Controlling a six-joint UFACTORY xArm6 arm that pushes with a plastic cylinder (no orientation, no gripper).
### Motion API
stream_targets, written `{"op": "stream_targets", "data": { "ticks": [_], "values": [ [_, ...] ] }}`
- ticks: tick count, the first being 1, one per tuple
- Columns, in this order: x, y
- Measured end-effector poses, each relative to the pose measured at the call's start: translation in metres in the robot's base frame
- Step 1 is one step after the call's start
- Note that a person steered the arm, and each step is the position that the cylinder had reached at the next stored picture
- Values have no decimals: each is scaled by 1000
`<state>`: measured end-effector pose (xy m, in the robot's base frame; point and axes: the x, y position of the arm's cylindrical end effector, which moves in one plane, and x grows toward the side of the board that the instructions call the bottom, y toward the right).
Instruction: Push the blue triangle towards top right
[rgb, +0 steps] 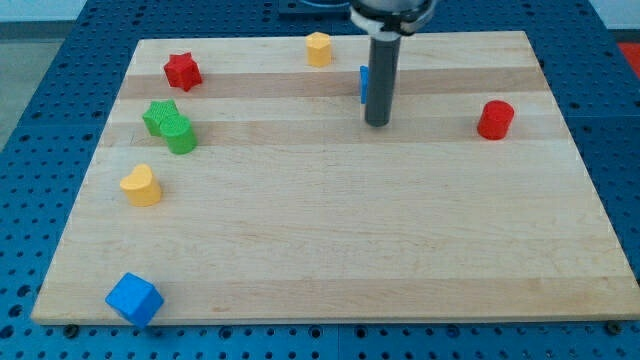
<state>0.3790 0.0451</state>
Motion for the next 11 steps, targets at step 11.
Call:
{"op": "stream_targets", "data": {
  "ticks": [11],
  "values": [
    [-44, 97]
  ]
}}
